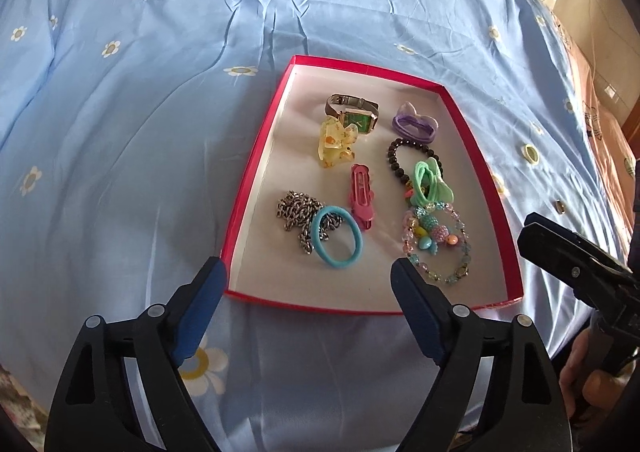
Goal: Organize jewelry
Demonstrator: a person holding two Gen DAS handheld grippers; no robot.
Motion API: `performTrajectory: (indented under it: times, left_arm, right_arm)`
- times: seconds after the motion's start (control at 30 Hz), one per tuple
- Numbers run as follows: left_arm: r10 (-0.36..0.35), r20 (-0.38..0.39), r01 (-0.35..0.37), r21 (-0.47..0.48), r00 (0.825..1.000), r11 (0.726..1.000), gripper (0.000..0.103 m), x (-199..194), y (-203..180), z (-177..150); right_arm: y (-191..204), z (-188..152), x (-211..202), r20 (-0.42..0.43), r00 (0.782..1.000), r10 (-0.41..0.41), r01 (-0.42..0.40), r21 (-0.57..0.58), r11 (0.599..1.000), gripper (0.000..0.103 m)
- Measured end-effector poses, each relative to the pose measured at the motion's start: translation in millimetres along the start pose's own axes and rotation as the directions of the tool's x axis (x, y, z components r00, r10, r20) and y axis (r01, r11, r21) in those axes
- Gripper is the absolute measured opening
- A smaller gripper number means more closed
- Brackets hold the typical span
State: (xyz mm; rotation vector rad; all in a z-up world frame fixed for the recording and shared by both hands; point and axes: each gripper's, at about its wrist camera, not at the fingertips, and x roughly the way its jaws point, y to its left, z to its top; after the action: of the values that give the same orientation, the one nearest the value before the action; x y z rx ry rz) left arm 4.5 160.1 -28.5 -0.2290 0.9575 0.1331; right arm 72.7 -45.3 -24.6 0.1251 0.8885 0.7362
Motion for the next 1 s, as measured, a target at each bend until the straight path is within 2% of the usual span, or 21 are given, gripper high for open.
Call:
performTrajectory:
  times: [0.23, 0.37, 0.53, 0.67, 0.77, 0.83, 0.87, 0.9, 0.93, 1.0]
  left_arm:
    - [-0.02, 0.037, 0.022, -0.053, 0.999, 0.998, 0.087, -10, 5, -10]
    - [-0.017, 0.057, 0.023, -0.105, 0.998, 0.994, 0.094, -14, 12, -17]
    - [0.013, 0.08, 0.001, -0.166, 0.997, 0.986, 0.095, -20, 22, -30]
    - [0.074, 0.131, -0.052, -0.163, 0.989, 0.985, 0.095, -30, 24, -41]
    - [0.116, 0.182, -0.092, -0.132, 0.977, 0.987, 0.095, -43, 22, -42]
    - [0.14, 0.2, -0.123, -0.093, 0.97, 0.988, 0.095, -48, 17, -39]
    - [0.151, 0.209, -0.138, -0.078, 0.966, 0.987, 0.096, -50, 16, -37]
    - [0.159, 0.22, -0.148, -0.067, 0.963, 0.987, 0.097, -52, 14, -36]
    - [0.16, 0.228, -0.15, -0.06, 0.96, 0.987, 0.098, -54, 14, -34]
    - [0.16, 0.241, -0.152, -0.051, 0.957, 0.987, 0.102, -57, 12, -31]
  right_arm:
    - [2, -9, -10, 0.062, 0.997, -0.05, 0.053, -0.051, 0.997, 0.088]
    - [1, -13, -13, 0.071, 0.996, -0.047, 0.051, -0.044, 0.998, 0.089]
    - [3, -19, -22, 0.105, 0.991, -0.089, 0.096, -0.062, 0.993, 0.099]
    - [11, -22, -31, 0.147, 0.982, -0.115, 0.133, -0.116, 0.984, 0.099]
    - [24, -22, -48, 0.23, 0.967, -0.107, 0.157, -0.211, 0.965, 0.099]
    - [36, -20, -58, 0.282, 0.954, -0.1, 0.184, -0.29, 0.939, 0.103]
    - [40, -18, -55, 0.269, 0.955, -0.122, 0.209, -0.326, 0.922, 0.103]
    - [42, -16, -47, 0.222, 0.961, -0.164, 0.235, -0.345, 0.909, 0.103]
    - [42, -15, -42, 0.182, 0.966, -0.186, 0.24, -0.342, 0.909, 0.103]
    - [39, -18, -44, 0.204, 0.964, -0.168, 0.227, -0.312, 0.923, 0.103]
